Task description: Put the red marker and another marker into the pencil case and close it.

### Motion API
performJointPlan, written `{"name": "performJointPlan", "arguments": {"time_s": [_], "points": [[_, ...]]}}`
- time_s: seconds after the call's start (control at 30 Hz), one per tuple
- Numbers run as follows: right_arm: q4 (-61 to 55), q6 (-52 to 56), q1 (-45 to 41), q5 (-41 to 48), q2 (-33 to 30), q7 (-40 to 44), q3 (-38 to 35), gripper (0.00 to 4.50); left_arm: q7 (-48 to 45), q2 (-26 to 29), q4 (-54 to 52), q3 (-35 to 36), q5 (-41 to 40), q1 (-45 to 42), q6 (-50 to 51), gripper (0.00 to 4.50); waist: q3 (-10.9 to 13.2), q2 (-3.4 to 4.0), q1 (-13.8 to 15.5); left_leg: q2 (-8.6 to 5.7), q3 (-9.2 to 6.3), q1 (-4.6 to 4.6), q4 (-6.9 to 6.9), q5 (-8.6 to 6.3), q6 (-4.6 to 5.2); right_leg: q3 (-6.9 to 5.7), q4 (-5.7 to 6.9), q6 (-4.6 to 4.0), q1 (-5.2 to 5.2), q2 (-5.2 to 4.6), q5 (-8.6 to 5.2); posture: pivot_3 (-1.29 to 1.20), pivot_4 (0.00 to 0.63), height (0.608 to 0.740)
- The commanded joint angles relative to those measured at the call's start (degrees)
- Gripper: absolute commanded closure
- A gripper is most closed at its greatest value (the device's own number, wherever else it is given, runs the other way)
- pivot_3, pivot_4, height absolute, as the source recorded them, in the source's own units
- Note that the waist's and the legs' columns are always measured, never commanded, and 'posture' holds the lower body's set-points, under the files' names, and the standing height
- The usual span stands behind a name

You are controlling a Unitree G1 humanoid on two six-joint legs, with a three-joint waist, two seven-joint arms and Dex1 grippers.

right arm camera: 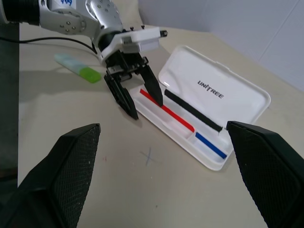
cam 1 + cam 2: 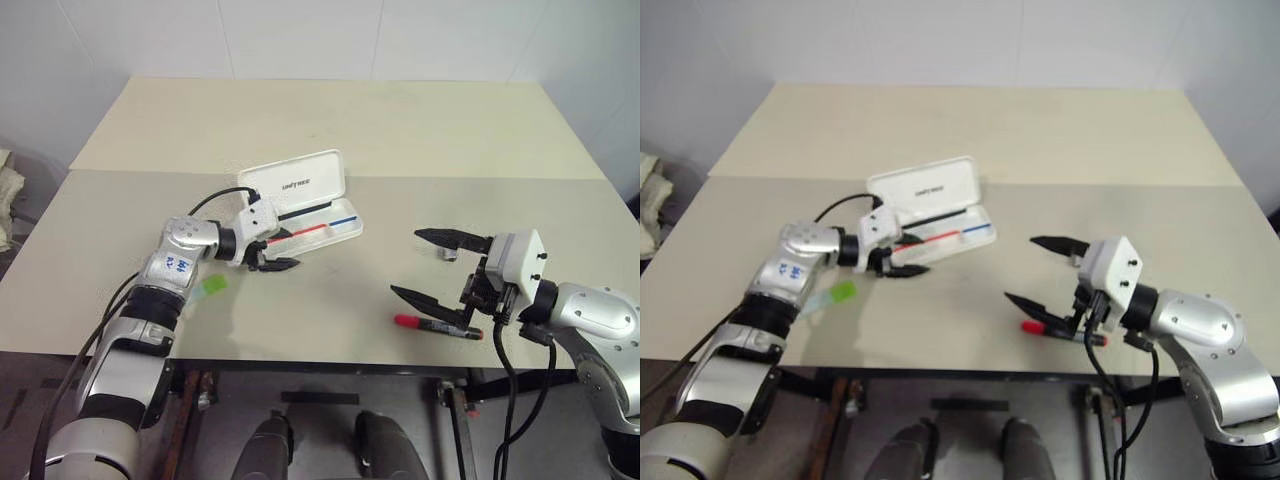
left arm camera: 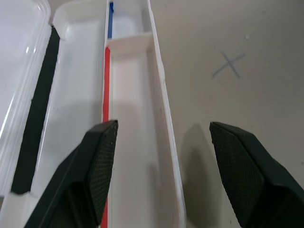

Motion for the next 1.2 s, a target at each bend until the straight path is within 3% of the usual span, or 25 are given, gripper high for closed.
{"name": "performJointPlan", "arguments": {"time_s": [0.03, 0.17, 0.23, 0.53, 0.8, 1.0, 1.2], "points": [[-2.84, 0.36, -0.44, 1.28, -0.09, -1.56, -1.95, 0.00, 0.19, -0.13, 0.78, -0.79, 1.61, -1.13, 1.41, 1.28, 0.00, 0.00, 0.01, 0.00, 0.00, 0.00, 0.02, 0.00, 0.00, 0.00, 0.00, 0.01, 0.02, 0.00, 0.01, 0.00, 0.150, 0.740], [-3.06, 0.39, -1.32, 1.29, 0.13, -2.51, -1.72, 0.00, 0.34, -0.46, 1.38, -1.98, 3.01, -1.87, 4.09, 1.28, 0.00, 0.00, 0.00, -0.01, -0.01, 0.04, 0.08, 0.00, 0.01, 0.00, 0.01, 0.03, 0.08, 0.00, 0.02, 0.00, 0.150, 0.740], [-2.98, 0.38, -2.16, 1.25, 0.27, -2.94, -1.32, 0.00, 0.39, -0.63, 1.75, -2.36, 3.55, -2.41, 4.76, 1.62, 0.00, 0.00, 0.00, 0.00, -0.01, 0.06, 0.09, 0.01, 0.02, 0.00, 0.03, 0.04, 0.10, 0.00, 0.03, 0.00, 0.150, 0.740], [-3.15, 0.77, -4.43, 1.38, 0.48, -4.04, -0.69, 0.00, -0.89, -1.33, 1.41, -2.99, 4.40, -3.22, 5.55, 4.48, 0.00, -0.01, 0.19, -0.02, -0.04, 0.04, 0.07, 0.01, 0.04, -0.02, 0.00, 0.06, 0.10, -0.02, 0.04, 0.00, 0.150, 0.740], [-3.43, 1.20, -5.18, 1.54, 0.38, -4.67, -0.53, 0.00, -2.86, -1.74, -0.32, -2.69, 3.16, -2.07, 3.38, 4.48, 0.00, -0.01, 0.18, -0.03, -0.05, 0.04, 0.08, 0.02, 0.04, -0.01, -0.01, 0.07, 0.12, -0.02, 0.05, 0.00, 0.150, 0.740], [-3.13, 1.54, -5.45, 1.86, 0.29, -4.35, -0.41, 0.00, -14.21, -0.37, -7.84, -2.38, -2.61, 1.82, -10.78, 4.48, 0.00, -0.01, 0.17, -0.04, -0.03, -0.03, 0.04, -0.02, 0.07, 0.00, -0.11, 0.07, 0.08, -0.09, 0.04, 0.00, 0.150, 0.740], [-2.60, 1.43, -5.85, 1.86, 0.77, -4.29, 0.35, 0.00, -16.12, -0.36, -8.07, -1.80, -3.05, 2.52, -14.70, 4.48, 0.00, -0.01, 0.01, -0.04, -0.02, -0.11, 0.08, -0.03, 0.08, 0.00, -0.10, 0.06, 0.00, -0.07, 0.03, 0.00, 0.150, 0.740]]}}
